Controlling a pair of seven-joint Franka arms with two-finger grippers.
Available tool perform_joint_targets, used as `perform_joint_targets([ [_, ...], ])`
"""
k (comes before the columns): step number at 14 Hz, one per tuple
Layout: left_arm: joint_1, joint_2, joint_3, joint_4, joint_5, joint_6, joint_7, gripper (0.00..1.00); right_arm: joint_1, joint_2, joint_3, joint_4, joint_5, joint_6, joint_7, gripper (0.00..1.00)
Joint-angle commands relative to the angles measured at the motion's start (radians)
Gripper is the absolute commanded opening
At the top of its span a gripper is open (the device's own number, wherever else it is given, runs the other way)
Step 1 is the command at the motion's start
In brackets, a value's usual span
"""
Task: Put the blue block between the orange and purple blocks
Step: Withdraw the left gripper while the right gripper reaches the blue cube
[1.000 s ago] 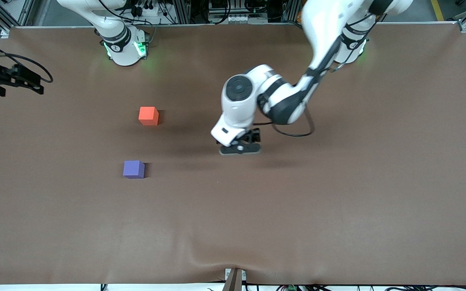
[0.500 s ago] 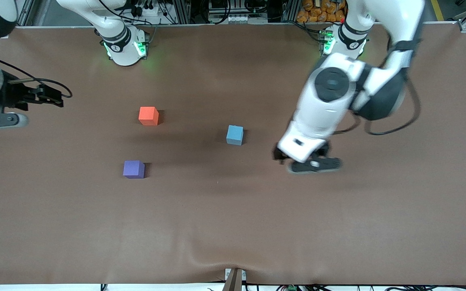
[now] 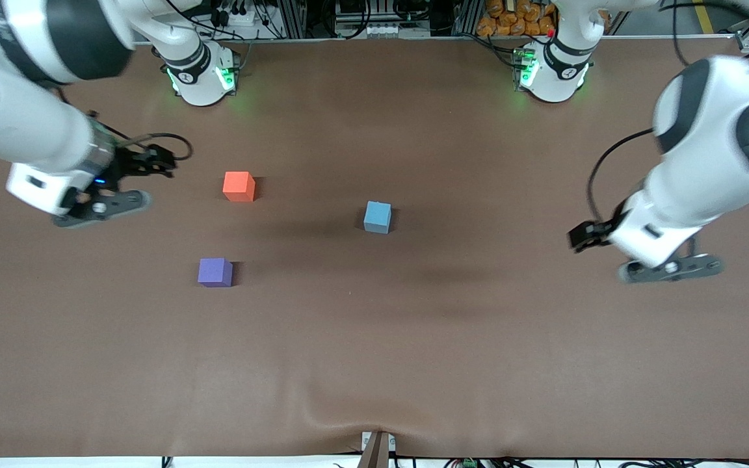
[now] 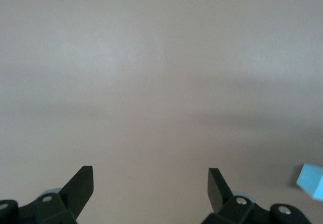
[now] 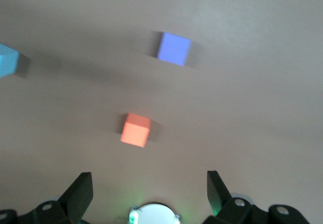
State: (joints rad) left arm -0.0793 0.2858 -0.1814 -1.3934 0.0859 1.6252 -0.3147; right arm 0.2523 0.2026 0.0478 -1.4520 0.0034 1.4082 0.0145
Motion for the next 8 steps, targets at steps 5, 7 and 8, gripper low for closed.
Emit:
perform_joint_targets([
  [5, 0.015, -0.112, -0.014, -0.065, 0.000, -0.156, 0.018, 1.00, 0.235, 0.159, -0.008, -0.030, 0.141, 0.256, 0.476, 1.00],
  [7, -0.003, -0.195, 0.075, -0.142, -0.005, -0.157, 0.106, 1.00, 0.303, 0.175, -0.006, -0.153, 0.147, 0.486, 0.552, 1.00],
  [8, -0.008, -0.242, 0.101, -0.189, -0.006, -0.157, 0.159, 1.00, 0.327, 0.176, -0.006, -0.235, 0.153, 0.650, 0.667, 1.00],
])
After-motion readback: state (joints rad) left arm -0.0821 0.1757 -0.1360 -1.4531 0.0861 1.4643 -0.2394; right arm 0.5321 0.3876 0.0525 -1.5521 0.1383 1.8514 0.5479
